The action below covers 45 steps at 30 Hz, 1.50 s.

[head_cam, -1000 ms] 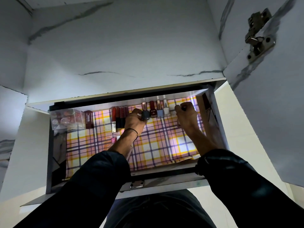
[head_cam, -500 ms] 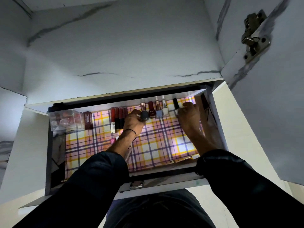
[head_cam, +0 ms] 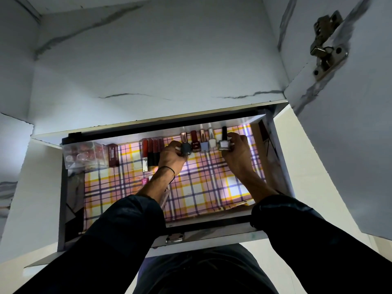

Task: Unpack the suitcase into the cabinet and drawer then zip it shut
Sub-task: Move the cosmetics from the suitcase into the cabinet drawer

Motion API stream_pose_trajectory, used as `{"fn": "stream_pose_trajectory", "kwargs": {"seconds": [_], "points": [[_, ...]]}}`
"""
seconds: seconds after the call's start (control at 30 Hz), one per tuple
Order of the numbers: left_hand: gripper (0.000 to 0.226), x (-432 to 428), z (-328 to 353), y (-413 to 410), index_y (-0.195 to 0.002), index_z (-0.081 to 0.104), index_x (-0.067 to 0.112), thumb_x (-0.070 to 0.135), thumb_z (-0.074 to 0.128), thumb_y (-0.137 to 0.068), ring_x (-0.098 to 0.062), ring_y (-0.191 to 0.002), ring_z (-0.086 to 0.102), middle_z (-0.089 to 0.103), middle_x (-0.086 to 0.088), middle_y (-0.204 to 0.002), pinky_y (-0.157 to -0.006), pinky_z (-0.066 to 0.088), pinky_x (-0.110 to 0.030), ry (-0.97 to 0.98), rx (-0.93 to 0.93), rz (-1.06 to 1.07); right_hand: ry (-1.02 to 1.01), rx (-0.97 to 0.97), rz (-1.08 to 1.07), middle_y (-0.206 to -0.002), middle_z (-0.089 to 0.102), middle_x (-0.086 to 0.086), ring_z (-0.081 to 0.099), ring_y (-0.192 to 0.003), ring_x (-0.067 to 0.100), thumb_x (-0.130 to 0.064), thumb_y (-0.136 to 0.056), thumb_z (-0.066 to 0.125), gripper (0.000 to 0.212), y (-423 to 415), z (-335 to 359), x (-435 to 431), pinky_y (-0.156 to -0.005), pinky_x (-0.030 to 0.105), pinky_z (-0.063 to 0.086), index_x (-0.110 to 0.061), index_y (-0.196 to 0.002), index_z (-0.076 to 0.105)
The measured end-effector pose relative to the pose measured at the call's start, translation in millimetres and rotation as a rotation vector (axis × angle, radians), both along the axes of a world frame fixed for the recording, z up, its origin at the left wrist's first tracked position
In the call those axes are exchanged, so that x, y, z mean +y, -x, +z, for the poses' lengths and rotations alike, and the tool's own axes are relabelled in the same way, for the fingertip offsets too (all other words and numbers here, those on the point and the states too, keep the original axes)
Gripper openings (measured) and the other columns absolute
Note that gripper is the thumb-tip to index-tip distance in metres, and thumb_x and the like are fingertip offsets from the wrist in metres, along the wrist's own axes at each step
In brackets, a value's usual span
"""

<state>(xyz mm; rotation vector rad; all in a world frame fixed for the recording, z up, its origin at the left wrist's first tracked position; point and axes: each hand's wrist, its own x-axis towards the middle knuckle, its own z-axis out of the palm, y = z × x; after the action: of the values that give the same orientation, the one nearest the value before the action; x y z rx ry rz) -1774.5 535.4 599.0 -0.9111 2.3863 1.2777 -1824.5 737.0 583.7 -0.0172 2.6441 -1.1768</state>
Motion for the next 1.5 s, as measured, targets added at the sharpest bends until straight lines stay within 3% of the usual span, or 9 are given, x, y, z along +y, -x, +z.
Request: {"fn": "stream_pose_trajectory", "kwargs": {"seconds": [0.17, 0.33, 0.77, 0.93, 1.13, 1.33, 1.4, 1.47, 1.5], "points": [[0.037, -0.8, -0.1, -0.5, -0.117, 0.06, 0.012, 0.005, 0.073, -0.083, -0.023, -0.102, 0.065, 0.071, -0.01, -0.105, -0.083, 0.048, -0.026, -0.007, 0.009, 0.004, -0.016, 0.017, 0.027, -0.127, 0.053, 0.013, 0.05, -0.106, 0.015, -0.012, -0.092, 0.069, 0.041, 0.6, 0.0, 1.9, -0.072, 0.003, 0.034, -0.011, -0.132, 0.057], [0.033, -0.3, 1.1, -0.8, -0.114, 0.062, 0.012, 0.004, 0.072, -0.084, -0.023, -0.1, 0.066, 0.071, -0.01, -0.104, -0.08, 0.048, -0.025, -0.019, 0.015, 0.028, 0.031, 0.016, 0.101, -0.13, 0.052, 0.013, 0.055, -0.115, 0.026, -0.011, -0.091, 0.069, 0.045, 1.1, 1.6, 1.8, -0.096, 0.038, 0.052, -0.012, -0.134, 0.056], [0.034, 0.0, 4.6, -2.4, -0.118, 0.061, 0.011, 0.0, 0.067, -0.086, -0.021, -0.101, 0.065, 0.07, -0.011, -0.11, -0.08, 0.049, -0.023, -0.032, 0.029, 0.028, 0.027, 0.028, 0.071, -0.128, 0.053, 0.013, 0.055, -0.112, 0.024, -0.013, -0.091, 0.07, 0.043, -1.3, 1.6, -1.3, -0.088, 0.028, 0.047, -0.011, -0.132, 0.057], [0.036, -1.3, 6.7, -3.0, -0.121, 0.059, 0.011, 0.004, 0.067, -0.087, -0.023, -0.102, 0.064, 0.069, -0.01, -0.109, -0.085, 0.052, -0.028, -0.022, 0.005, 0.025, 0.016, -0.005, 0.067, -0.131, 0.048, 0.014, 0.052, -0.116, 0.028, -0.006, -0.086, 0.072, 0.054, -0.5, 3.2, -1.4, -0.092, 0.04, 0.053, -0.012, -0.135, 0.052], [0.043, -6.0, 14.1, -15.0, -0.129, 0.055, 0.014, 0.01, 0.068, -0.089, -0.018, -0.097, 0.061, 0.065, -0.003, -0.101, -0.083, 0.047, -0.025, -0.019, 0.003, 0.091, -0.062, 0.011, -0.102, -0.136, 0.041, 0.018, 0.043, -0.123, 0.034, -0.005, -0.083, 0.069, 0.056, -8.8, 15.2, -7.7, -0.093, 0.042, 0.05, -0.008, -0.135, 0.049], [0.034, -15.2, 42.0, -44.5, -0.125, 0.06, 0.008, 0.007, 0.06, -0.091, -0.021, -0.093, 0.062, 0.065, -0.009, -0.115, -0.074, 0.046, -0.015, 0.061, 0.069, 0.105, 0.018, 0.082, -0.079, -0.125, 0.047, 0.015, 0.049, -0.112, 0.028, -0.006, -0.087, 0.062, 0.041, -27.7, 51.0, -40.1, -0.086, 0.036, 0.047, -0.008, -0.126, 0.053], [0.028, -22.1, 53.0, -57.6, -0.117, 0.063, 0.004, 0.006, 0.053, -0.091, -0.013, -0.075, 0.057, 0.067, -0.013, -0.111, -0.056, 0.038, 0.0, 0.11, 0.094, 0.079, 0.118, 0.102, 0.005, -0.118, 0.053, 0.012, 0.054, -0.103, 0.021, -0.003, -0.087, 0.06, 0.031, -37.5, 67.7, -60.4, -0.083, 0.027, 0.049, -0.008, -0.117, 0.058], [0.027, -34.4, 61.7, -78.8, -0.115, 0.065, 0.006, 0.007, 0.051, -0.091, -0.001, -0.064, 0.049, 0.067, -0.005, -0.102, -0.046, 0.037, 0.0, 0.118, 0.138, 0.139, 0.203, 0.154, 0.129, -0.104, 0.06, 0.014, 0.055, -0.089, 0.016, 0.001, -0.084, 0.057, 0.023, -57.1, 84.0, -87.1, -0.074, 0.016, 0.043, -0.003, -0.106, 0.064], [0.028, -42.1, 69.3, -95.1, -0.114, 0.067, 0.007, 0.006, 0.051, -0.091, 0.002, -0.064, 0.048, 0.063, 0.002, -0.096, -0.047, 0.037, 0.001, 0.111, 0.163, 0.176, 0.243, 0.152, 0.195, -0.1, 0.062, 0.012, 0.054, -0.085, 0.014, 0.0, -0.082, 0.055, 0.024, -71.2, 91.5, -103.2, -0.073, 0.017, 0.043, -0.005, -0.103, 0.066]]}}
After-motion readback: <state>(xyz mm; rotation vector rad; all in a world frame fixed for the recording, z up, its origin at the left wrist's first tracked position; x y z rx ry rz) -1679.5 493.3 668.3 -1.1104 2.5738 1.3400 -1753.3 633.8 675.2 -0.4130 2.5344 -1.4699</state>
